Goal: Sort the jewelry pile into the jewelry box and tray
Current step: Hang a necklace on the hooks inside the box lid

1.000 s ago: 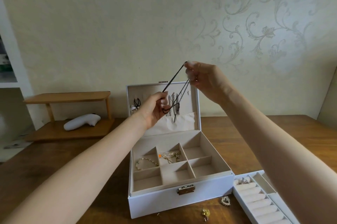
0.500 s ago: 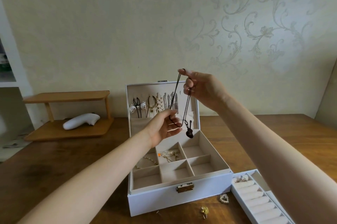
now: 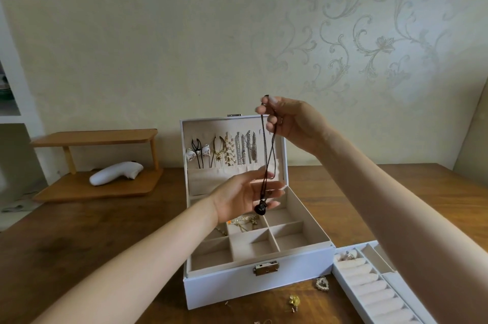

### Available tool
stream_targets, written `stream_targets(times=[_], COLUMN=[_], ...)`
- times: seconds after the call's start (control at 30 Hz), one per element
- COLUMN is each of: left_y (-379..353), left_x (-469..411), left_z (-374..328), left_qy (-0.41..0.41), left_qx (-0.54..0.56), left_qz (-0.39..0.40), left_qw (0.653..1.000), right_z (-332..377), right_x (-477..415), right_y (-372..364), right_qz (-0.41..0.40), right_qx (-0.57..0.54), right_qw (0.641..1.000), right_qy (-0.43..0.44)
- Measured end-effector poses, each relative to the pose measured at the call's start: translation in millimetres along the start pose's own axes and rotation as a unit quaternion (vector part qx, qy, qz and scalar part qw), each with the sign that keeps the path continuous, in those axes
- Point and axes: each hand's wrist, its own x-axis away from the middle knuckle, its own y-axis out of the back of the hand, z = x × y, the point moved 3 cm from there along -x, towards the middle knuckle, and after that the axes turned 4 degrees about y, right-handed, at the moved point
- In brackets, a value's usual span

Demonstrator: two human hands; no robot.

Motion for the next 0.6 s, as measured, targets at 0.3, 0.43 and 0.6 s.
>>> stream_targets(times=[0.3,0.43,0.6], left_y=[5,5,3], left_x=[6,6,7], left_z=[8,1,-11], left_qy=[-0.021,-0.058,-0.131], left_qx=[-0.109,-0.084,-0.065], left_qz=[0.011,-0.042,-0.106], left_qw=[0.994,0.994,0.984], right_z=[4,1,-3], right_x=[-2,0,2], right_y=[4,2,2], right_qz=[-0.018,-0.017,-0.024], right_qx=[0.017,0.025,0.028], right_qw=[0.999,0.999,0.999], right_qy=[0.03,0.011,-0.015])
